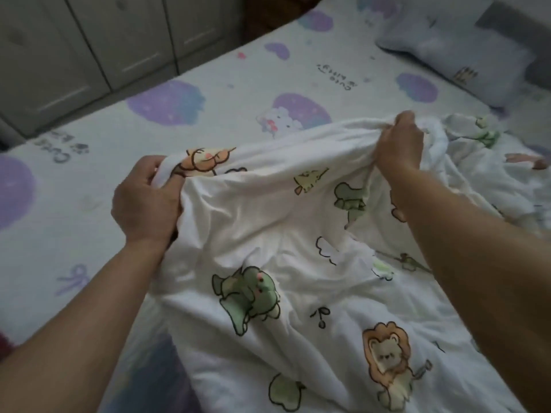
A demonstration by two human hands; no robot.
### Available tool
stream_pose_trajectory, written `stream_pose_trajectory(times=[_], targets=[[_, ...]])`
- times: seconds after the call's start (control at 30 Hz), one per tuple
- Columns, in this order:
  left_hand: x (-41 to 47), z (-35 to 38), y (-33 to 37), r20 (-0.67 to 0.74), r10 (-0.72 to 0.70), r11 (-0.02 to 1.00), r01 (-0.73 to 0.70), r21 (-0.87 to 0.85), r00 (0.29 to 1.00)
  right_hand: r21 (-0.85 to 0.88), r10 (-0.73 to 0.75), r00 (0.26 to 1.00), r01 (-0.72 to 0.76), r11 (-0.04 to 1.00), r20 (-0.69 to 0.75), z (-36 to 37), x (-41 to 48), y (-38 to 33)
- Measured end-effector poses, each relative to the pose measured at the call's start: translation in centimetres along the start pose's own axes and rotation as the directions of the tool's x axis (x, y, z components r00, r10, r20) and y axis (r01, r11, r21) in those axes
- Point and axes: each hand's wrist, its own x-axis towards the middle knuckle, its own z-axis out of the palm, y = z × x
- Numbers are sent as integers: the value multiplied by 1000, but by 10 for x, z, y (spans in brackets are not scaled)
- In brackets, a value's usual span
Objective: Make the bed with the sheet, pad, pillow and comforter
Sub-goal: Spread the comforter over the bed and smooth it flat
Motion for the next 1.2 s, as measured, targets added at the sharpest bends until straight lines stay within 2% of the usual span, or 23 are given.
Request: stream_pose_trajectory(times=[0.07,0.13,0.2,0.27,0.37,0.43,0.5,0.57,0.6,0.73,0.8,0.93,1.0,1.07,1.13,1.17,1.2], targets=[[-12,-8,-18,59,55,988,-63,143,997,-155,1,988,24,988,158,21,-16,8],[-32,-11,-44,238,61,967,-117,227,969,-339,8,960,91,936,281,41,-37,28],[-54,-13,-72,465,60,942,-205,266,883,-480,-84,940,244,843,330,59,-59,50],[-74,-12,-92,630,61,929,-275,249,775,-491,-239,884,429,758,402,67,-73,72],[-91,-10,-96,741,6,983,-140,118,671,-444,-353,766,612,654,537,63,-76,94],[-92,-9,-90,801,-10,994,-82,74,599,-391,-363,721,649,652,590,50,-73,101],[-93,-5,-82,825,-14,997,-49,51,565,-337,-315,703,622,707,637,37,-73,109],[-100,2,-73,833,17,992,-115,56,553,-348,-247,713,576,740,656,24,-76,123],[-104,4,-67,841,-29,991,-94,95,540,-378,-215,714,572,728,667,20,-81,130],[-119,30,-48,811,-146,983,-11,184,566,-420,-136,688,574,703,713,5,-111,172],[-116,38,-39,815,-153,981,-14,194,560,-424,-113,682,567,706,723,5,-127,183],[-120,58,-21,862,-212,890,-273,365,461,-391,-67,663,517,761,746,7,-144,204],[-125,67,-13,877,-151,894,-316,318,455,-363,-48,662,468,806,748,7,-145,210],[-126,74,-6,890,-99,959,-195,204,445,-318,-29,657,402,859,753,5,-145,216],[-127,83,-2,902,-99,981,-110,159,421,-274,-24,673,333,902,739,3,-144,220],[-126,87,-2,888,-156,987,31,159,432,-260,-23,700,295,919,714,1,-142,220],[-126,88,0,870,-230,959,255,126,436,-249,-19,733,255,934,680,0,-140,221]])
